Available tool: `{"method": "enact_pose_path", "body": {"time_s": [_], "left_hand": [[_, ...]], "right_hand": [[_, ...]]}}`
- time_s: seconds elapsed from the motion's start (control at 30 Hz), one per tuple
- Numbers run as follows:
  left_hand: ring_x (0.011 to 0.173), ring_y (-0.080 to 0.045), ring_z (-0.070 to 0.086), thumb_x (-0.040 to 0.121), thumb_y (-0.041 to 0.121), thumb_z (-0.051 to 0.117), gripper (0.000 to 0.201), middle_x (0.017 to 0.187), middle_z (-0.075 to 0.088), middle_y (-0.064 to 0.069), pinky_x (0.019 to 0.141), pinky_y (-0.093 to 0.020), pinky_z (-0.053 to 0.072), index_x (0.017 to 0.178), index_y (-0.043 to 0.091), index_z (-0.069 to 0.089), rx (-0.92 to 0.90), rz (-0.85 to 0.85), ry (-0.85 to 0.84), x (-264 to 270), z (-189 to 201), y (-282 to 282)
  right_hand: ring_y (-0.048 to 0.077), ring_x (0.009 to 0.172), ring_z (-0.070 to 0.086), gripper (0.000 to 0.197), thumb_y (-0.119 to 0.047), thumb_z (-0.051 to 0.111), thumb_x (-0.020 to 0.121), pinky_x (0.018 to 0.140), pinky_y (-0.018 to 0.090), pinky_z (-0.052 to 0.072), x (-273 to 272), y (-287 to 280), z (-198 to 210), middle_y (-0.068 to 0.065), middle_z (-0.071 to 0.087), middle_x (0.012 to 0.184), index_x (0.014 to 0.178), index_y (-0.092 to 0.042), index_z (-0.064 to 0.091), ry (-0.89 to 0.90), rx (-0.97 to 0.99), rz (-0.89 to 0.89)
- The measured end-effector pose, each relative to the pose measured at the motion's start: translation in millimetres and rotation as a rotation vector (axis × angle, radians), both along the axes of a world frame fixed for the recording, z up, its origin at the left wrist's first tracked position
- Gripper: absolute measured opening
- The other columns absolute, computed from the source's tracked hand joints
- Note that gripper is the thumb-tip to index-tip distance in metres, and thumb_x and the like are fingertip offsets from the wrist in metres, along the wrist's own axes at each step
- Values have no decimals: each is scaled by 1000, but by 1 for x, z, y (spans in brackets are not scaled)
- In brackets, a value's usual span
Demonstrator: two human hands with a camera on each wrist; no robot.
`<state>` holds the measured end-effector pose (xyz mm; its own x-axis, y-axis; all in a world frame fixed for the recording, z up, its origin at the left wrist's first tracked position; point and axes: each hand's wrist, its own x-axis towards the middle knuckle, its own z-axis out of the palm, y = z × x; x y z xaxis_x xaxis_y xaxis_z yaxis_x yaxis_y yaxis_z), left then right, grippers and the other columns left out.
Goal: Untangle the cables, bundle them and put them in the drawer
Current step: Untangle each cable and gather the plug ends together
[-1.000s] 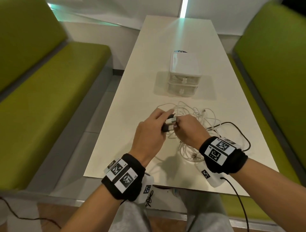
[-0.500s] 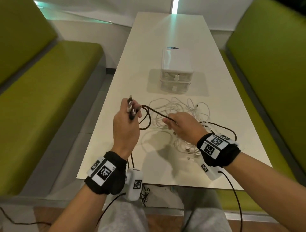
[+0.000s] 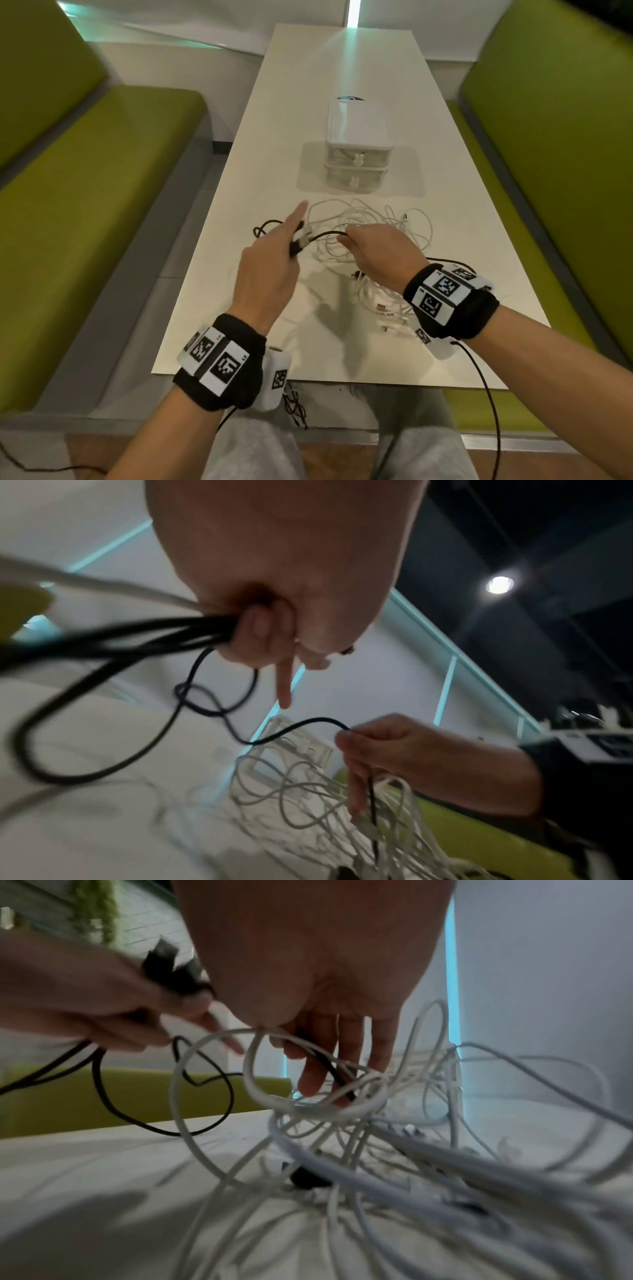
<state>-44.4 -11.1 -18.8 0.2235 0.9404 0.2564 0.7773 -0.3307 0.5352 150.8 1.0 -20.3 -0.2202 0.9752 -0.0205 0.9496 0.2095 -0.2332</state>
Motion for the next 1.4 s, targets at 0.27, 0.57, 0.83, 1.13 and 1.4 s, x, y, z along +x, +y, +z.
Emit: {"method": "enact_pose_path", "body": {"time_s": [0.27, 0.57, 0.83, 1.13, 1.4], "left_hand": [[86, -30, 61, 91, 5, 48, 40, 110, 55, -4, 69, -36, 44, 128, 16, 56, 46, -165, 162, 37, 8, 2], [72, -5, 57, 87, -2, 49, 29, 77, 62, 12, 70, -20, 44, 80, 25, 60, 142, -122, -442, 13, 39, 17], [61, -6, 44, 99, 20, 50, 18, 69, 62, 14, 51, -19, 33, 83, 23, 58, 87, 157, -1290, 6, 49, 19], [96, -25, 63, 98, 13, 47, 20, 96, 69, -3, 76, -33, 45, 95, 11, 67, -116, 185, -188, -5, 25, 33], [116, -18, 60, 83, -4, 45, 58, 137, 55, 3, 100, -37, 49, 135, 19, 54, 200, -326, -183, 29, 23, 7]], "right_hand": [[28, 81, 58, 15, -15, 56, 91, 66, 30, 37, -3, -10, 12, 11, 65, 90, 101, -8, 65, 62, 156, 126], [22, 78, 60, 32, -41, 59, 93, 76, 44, 48, 24, -6, 5, 3, 68, 79, 80, -13, 67, 307, 61, 36], [16, 123, 55, 27, -40, 59, 93, 99, 32, 41, 30, 6, 29, 1, 68, 119, 107, -22, 73, 256, -12, 31], [15, 94, 61, 38, -47, 48, 97, 82, 32, 45, 29, 12, 34, 1, 71, 102, 97, -21, 77, 334, 50, -109], [20, 76, 55, 24, -23, 53, 95, 66, 31, 36, 23, 10, 32, 5, 67, 84, 91, -10, 72, 143, 90, 28]]}}
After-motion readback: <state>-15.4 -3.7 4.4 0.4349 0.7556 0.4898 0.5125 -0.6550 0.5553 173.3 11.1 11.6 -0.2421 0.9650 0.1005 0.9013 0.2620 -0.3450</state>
